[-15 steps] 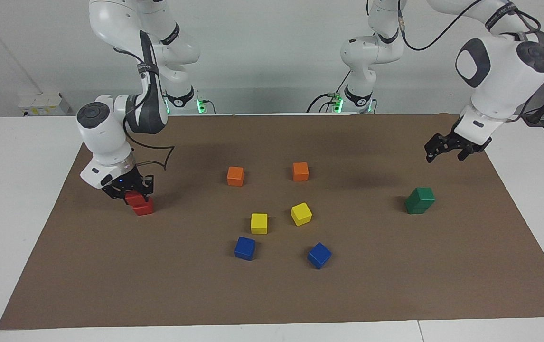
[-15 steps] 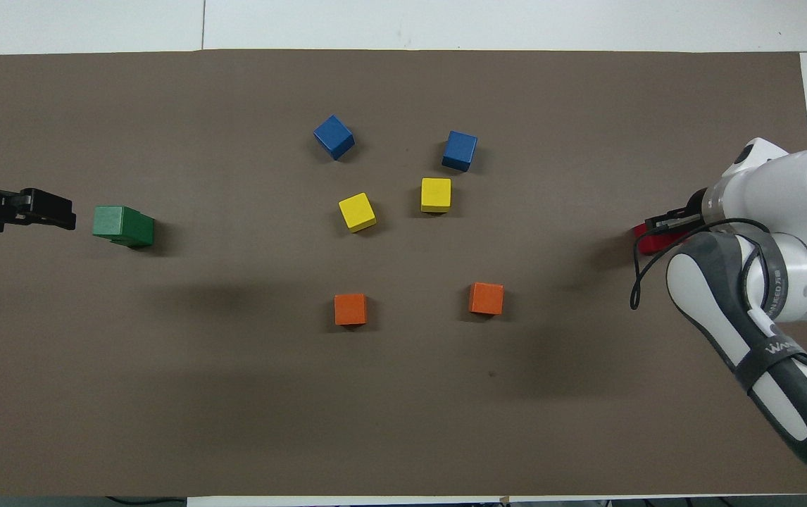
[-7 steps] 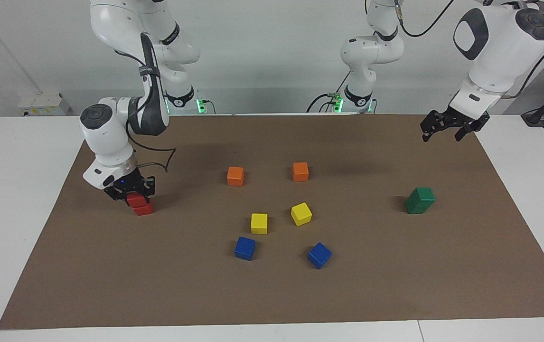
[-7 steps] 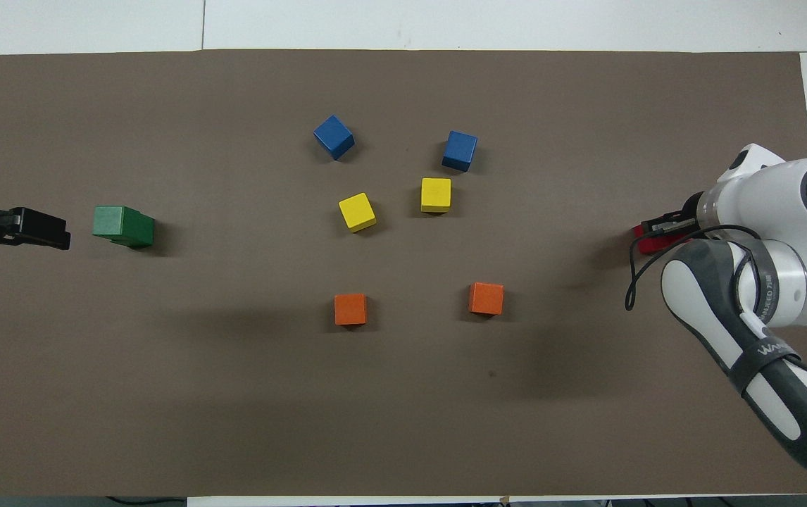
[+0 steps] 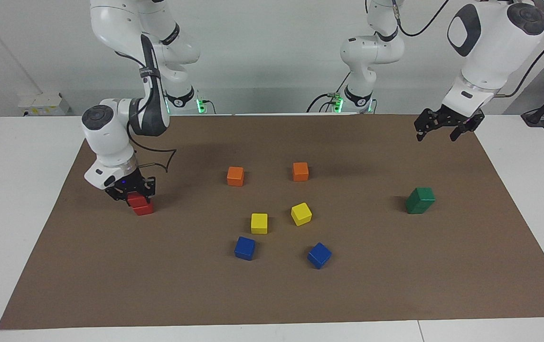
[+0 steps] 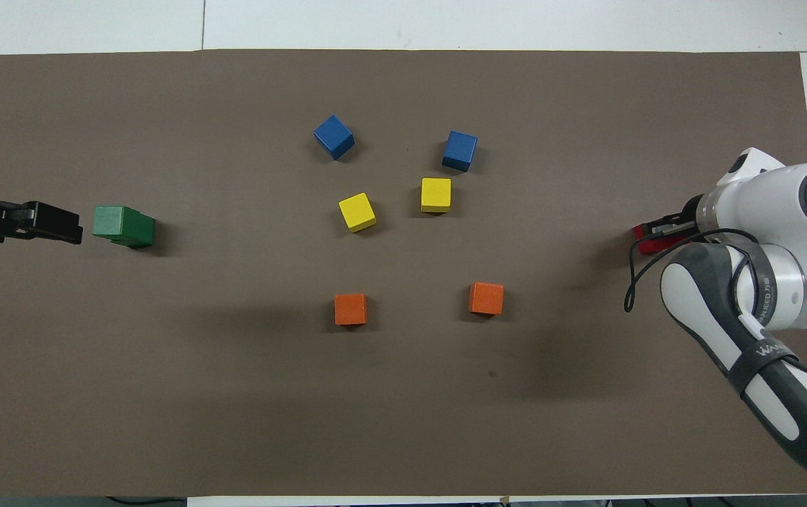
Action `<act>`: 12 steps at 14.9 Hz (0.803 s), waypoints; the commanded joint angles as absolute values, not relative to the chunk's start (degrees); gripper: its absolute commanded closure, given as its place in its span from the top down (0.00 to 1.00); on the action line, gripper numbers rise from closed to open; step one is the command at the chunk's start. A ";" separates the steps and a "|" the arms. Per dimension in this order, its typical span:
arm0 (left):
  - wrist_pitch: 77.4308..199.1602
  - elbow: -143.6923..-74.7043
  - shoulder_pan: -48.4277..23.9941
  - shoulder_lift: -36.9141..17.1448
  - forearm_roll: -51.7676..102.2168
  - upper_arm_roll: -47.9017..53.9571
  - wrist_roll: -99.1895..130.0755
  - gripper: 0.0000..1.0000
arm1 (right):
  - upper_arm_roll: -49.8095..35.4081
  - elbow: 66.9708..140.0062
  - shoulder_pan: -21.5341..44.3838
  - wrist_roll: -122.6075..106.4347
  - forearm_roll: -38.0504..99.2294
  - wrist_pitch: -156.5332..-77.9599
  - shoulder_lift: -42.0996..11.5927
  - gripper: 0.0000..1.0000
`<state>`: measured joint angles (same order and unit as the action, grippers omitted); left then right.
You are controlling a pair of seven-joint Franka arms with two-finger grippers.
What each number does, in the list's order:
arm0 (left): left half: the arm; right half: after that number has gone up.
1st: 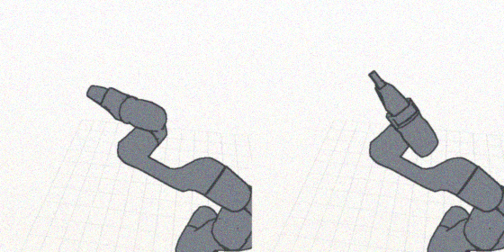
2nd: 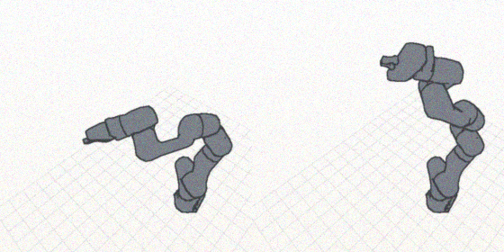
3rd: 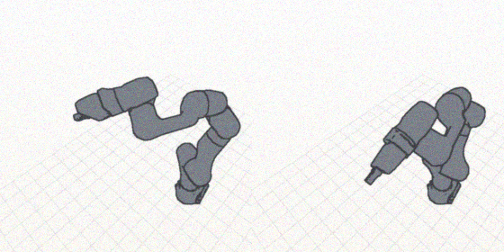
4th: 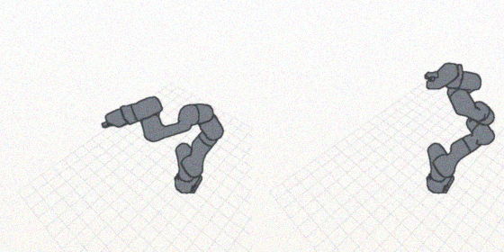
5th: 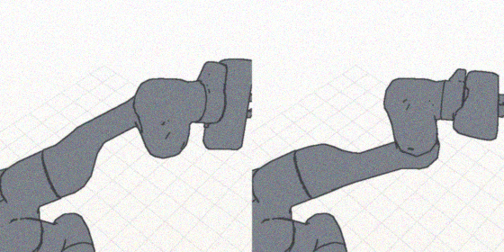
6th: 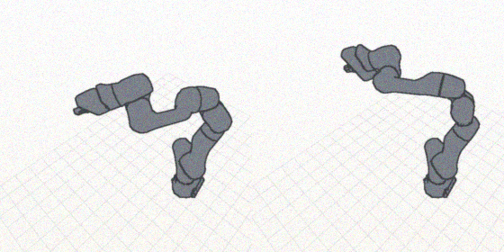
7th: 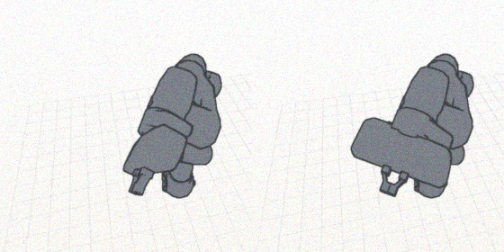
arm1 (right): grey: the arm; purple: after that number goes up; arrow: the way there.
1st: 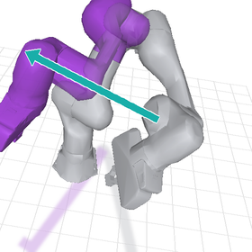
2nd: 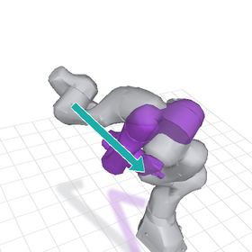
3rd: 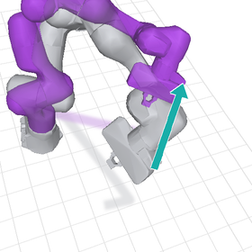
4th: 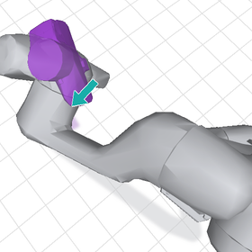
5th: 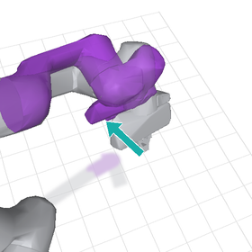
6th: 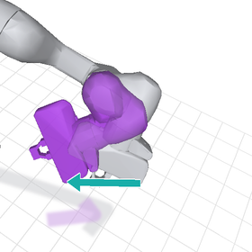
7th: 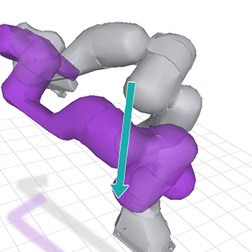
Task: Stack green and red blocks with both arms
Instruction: 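Hold the red cube on the placed red cube and open the right gripper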
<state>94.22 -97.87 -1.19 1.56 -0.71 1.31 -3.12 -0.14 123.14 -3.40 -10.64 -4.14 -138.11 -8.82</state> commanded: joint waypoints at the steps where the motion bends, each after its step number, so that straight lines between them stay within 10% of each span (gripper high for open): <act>1: 92.46 -93.52 -1.41 -1.75 1.14 0.44 -2.46 1.00 | -0.88 124.71 -5.10 -11.25 -3.61 -140.71 -8.44 0.07; 3: 91.59 -94.13 -1.14 -1.58 1.14 0.61 -2.37 1.00 | -0.88 124.98 -5.01 -11.16 -2.47 -140.98 -8.35 0.39; 11: 92.02 -96.77 0.44 0.79 1.14 2.20 -2.46 1.00 | -0.88 124.89 -4.40 -10.20 -1.76 -140.89 -8.35 0.32; 12: 92.28 -96.68 0.44 0.79 1.14 2.28 -2.46 1.00 | -0.88 124.81 -4.57 -10.28 -1.76 -140.89 -8.35 0.51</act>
